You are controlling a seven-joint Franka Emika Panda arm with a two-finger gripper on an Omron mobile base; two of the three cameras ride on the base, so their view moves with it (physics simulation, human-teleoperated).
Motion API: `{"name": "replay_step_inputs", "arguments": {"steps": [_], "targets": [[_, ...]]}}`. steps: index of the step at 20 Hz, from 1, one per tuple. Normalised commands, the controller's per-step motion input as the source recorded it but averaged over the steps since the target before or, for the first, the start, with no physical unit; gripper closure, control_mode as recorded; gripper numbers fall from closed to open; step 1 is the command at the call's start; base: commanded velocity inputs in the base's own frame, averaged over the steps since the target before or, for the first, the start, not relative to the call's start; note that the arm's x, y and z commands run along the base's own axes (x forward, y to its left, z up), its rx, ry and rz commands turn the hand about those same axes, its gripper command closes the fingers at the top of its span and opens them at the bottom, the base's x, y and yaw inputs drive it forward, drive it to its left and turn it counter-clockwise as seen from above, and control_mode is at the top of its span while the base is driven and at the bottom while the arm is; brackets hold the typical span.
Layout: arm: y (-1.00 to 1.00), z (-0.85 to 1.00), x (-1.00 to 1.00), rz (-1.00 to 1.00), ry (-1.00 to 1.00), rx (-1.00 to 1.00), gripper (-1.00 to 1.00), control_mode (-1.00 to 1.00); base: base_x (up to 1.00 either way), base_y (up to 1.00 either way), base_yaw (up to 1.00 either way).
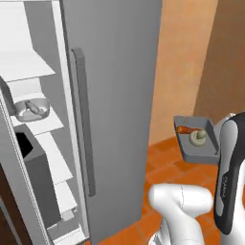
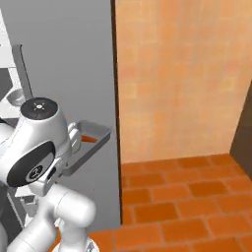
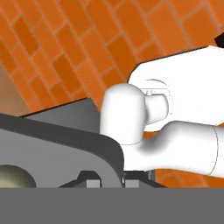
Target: Take the meat container that has the fish and place it on the second highest rack of the freezer. Then take the vegetable container that has the carrot and mushroom and place it on the highest rack of the freezer.
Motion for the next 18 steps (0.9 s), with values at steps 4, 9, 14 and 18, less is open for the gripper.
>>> {"name": "replay_step_inputs", "arguments": {"steps": [4, 9, 14, 18], "targets": [[0.0, 0.0, 0.0, 0.0, 0.0, 0.0, 1.0, 1.0, -0.07, -0.02, 0.96], [0.0, 0.0, 0.0, 0.0, 0.0, 0.0, 1.0, 1.0, -0.02, -0.01, 0.92], [0.0, 0.0, 0.0, 0.0, 0.0, 0.0, 1.0, 1.0, 0.14, -0.14, 0.69], [0.0, 0.0, 0.0, 0.0, 0.0, 0.0, 1.0, 1.0, 0.35, -0.35, 0.3]]}}
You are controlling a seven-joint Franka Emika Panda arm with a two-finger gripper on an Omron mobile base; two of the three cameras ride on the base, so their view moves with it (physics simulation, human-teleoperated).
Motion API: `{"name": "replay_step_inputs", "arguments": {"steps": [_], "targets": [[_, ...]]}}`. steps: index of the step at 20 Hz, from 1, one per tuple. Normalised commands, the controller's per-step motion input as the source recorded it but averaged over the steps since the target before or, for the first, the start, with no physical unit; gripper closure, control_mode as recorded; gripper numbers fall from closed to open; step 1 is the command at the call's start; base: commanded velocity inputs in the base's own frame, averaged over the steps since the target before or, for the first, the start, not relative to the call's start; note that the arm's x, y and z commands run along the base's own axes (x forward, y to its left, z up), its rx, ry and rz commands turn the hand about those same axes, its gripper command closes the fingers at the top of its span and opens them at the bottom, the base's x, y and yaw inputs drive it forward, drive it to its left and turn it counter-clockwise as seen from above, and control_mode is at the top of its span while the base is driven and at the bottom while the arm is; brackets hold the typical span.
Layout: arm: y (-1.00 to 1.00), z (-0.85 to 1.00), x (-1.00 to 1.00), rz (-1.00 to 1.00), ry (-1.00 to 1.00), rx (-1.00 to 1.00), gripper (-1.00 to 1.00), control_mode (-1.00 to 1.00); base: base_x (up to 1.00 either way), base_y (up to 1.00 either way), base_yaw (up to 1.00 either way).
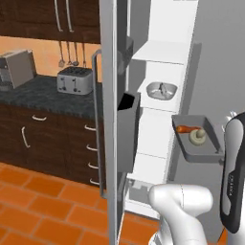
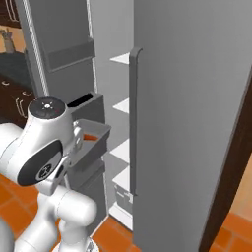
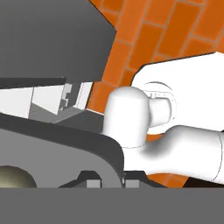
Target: Take the meat container that has the fish and place it on the second highest rack of the freezer. Then take the vegetable container that has the carrot and mushroom and place it on the highest rack of the freezer.
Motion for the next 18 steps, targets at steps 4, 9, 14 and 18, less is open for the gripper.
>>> {"name": "replay_step_inputs", "arguments": {"steps": [4, 9, 14, 18], "targets": [[0.0, 0.0, 0.0, 0.0, 0.0, 0.0, 1.0, 1.0, 0.33, 0.0, 0.3], [0.0, 0.0, 0.0, 0.0, 0.0, 0.0, 1.0, 1.0, 0.59, -0.01, 0.11], [0.0, 0.0, 0.0, 0.0, 0.0, 0.0, 1.0, 1.0, 0.52, 0.04, 0.01], [0.0, 0.0, 0.0, 0.0, 0.0, 0.0, 1.0, 1.0, 0.49, 0.12, 0.0]]}}
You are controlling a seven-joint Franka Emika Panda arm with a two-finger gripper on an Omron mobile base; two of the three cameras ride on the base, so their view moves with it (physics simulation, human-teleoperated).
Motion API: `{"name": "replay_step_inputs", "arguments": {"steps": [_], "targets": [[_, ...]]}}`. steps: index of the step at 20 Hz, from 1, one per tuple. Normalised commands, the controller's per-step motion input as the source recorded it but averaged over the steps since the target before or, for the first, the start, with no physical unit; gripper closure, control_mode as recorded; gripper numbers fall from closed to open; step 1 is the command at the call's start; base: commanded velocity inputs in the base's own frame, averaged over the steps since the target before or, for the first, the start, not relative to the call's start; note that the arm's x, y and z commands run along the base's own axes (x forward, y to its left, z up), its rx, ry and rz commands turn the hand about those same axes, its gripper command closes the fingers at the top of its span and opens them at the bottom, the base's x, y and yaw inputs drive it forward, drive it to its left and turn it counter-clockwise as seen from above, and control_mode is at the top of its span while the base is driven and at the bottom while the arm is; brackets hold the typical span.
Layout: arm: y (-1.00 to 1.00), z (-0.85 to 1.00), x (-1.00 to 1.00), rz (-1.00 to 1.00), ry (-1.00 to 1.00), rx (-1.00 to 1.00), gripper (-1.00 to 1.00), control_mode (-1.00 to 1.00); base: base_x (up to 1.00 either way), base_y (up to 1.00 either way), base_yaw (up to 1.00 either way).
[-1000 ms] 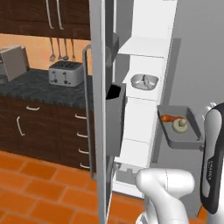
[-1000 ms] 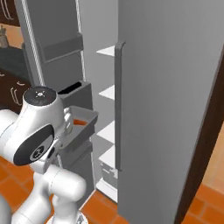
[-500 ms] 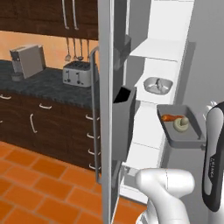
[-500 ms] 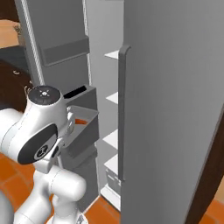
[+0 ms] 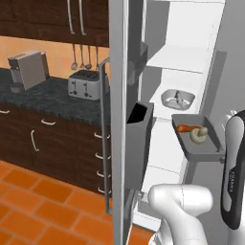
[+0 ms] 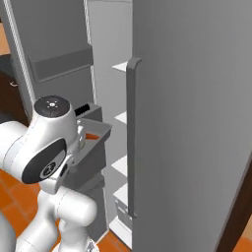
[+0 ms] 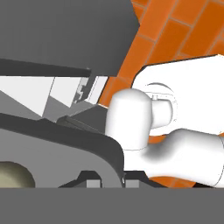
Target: Take the meat container that has the fish and place it on the second highest rack of the freezer. Then take the vegetable container that has the carrot and mushroom and place it on the highest rack of the freezer.
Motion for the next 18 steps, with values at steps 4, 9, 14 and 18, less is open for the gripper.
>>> {"name": "replay_step_inputs", "arguments": {"steps": [4, 9, 14, 18], "targets": [[0.0, 0.0, 0.0, 0.0, 0.0, 0.0, 1.0, 1.0, 0.5, 0.3, 0.0], [0.0, 0.0, 0.0, 0.0, 0.0, 0.0, 1.0, 1.0, 0.52, -0.02, 0.0], [0.0, 0.0, 0.0, 0.0, 0.0, 0.0, 1.0, 1.0, 0.18, -0.2, -0.14], [0.0, 0.0, 0.0, 0.0, 0.0, 0.0, 1.0, 1.0, 0.0, -0.04, -0.2]]}}
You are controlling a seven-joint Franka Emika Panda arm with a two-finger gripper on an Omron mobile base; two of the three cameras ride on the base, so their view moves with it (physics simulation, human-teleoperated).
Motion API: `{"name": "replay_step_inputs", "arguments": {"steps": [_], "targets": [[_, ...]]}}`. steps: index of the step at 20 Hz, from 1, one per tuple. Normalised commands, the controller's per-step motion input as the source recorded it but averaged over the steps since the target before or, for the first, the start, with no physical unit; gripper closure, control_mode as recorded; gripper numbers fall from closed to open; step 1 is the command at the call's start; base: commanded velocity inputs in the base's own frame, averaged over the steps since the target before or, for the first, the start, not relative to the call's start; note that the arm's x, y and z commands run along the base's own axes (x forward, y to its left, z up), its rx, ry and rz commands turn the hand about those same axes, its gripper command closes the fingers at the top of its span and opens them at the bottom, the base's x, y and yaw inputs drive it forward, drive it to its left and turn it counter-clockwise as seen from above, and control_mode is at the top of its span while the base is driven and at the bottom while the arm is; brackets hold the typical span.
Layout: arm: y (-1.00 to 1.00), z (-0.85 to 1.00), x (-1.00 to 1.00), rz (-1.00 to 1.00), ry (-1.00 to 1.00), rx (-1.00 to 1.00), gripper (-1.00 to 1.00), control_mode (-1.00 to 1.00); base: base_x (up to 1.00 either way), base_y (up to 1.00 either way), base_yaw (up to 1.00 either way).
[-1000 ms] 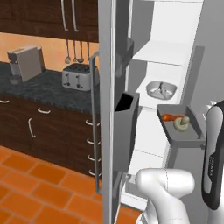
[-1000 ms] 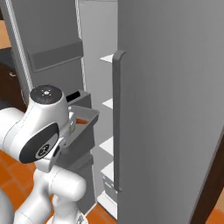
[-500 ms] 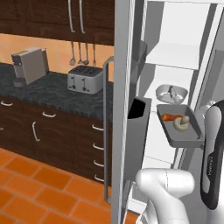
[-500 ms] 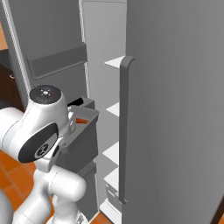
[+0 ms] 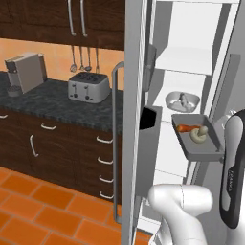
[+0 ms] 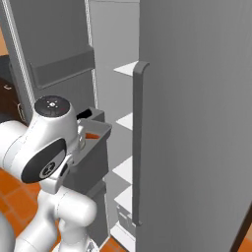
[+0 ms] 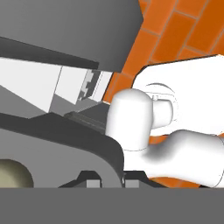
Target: Take the meat container that has the fish and place it on the second highest rack of the freezer. Then take the vegetable container that has the carrot and mushroom and place it on the highest rack of the freezer.
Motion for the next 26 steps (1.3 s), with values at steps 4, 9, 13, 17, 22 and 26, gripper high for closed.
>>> {"name": "replay_step_inputs", "arguments": {"steps": [4, 9, 13, 17, 22, 26], "targets": [[0.0, 0.0, 0.0, 0.0, 0.0, 0.0, 1.0, 1.0, 0.0, 0.0, -0.02], [-0.17, 0.76, 0.0, 0.0, -0.13, 0.01, 1.0, -1.0, 0.0, 0.0, 0.0], [-0.01, 0.68, 0.11, 0.0, -0.16, 0.0, 1.0, -1.0, 0.0, 0.0, 0.0], [0.0, 0.66, 0.42, -0.02, -0.11, 0.0, 1.0, -1.0, 0.0, 0.0, 0.0], [0.0, 0.39, 0.57, -0.06, -0.04, 0.0, 1.0, -1.0, 0.0, 0.0, 0.0], [0.0, 0.17, 0.48, -0.08, -0.02, 0.0, 1.0, -1.0, 0.0, 0.0, 0.0]]}}
